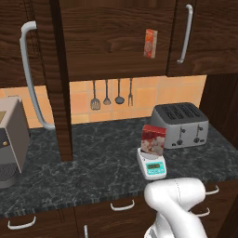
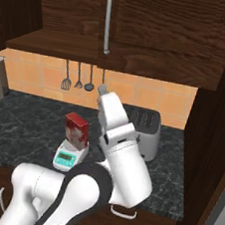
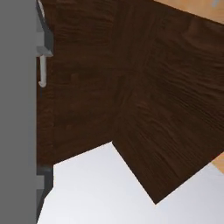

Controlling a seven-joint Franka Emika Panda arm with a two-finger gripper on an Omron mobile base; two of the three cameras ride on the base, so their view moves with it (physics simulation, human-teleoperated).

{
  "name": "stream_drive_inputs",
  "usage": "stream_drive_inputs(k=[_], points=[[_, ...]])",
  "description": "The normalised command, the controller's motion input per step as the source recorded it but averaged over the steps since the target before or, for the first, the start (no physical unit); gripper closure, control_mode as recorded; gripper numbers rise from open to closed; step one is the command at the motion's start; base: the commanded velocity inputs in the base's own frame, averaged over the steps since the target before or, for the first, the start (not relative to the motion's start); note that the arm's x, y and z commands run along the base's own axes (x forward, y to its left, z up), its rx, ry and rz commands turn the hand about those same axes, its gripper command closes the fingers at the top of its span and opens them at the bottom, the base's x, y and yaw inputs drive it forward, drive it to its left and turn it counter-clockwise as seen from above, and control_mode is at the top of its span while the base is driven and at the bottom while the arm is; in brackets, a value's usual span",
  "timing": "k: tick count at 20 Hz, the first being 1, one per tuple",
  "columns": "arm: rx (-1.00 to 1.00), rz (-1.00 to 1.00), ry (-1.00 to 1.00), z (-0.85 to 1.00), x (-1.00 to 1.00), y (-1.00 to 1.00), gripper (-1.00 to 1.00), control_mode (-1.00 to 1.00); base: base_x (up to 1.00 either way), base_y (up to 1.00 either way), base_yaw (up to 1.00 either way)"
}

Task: Pick the cereal and place it on the digital scale for weighing, and close the cabinet.

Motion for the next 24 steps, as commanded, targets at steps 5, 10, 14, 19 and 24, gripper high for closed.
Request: stream_drive_inputs(k=[5, 10, 14, 19, 24], points=[[0.00, -0.01, -0.26, -0.66, -0.11, 1.00, -1.00, -1.00, 0.00, 0.00, 0.00], [0.00, -0.15, -0.08, -0.23, -0.46, 1.00, -1.00, -1.00, 0.00, 0.00, 0.00], [0.00, -0.26, 0.00, 0.00, -0.76, 1.00, -1.00, -1.00, 0.00, 0.00, 0.00], [0.00, -0.25, -0.02, -0.05, -0.55, 1.00, -1.00, -1.00, 0.00, 0.00, 0.00], [-0.05, -0.22, -0.24, 0.00, -0.32, 1.00, -1.00, -1.00, 0.00, 0.00, 0.00]])
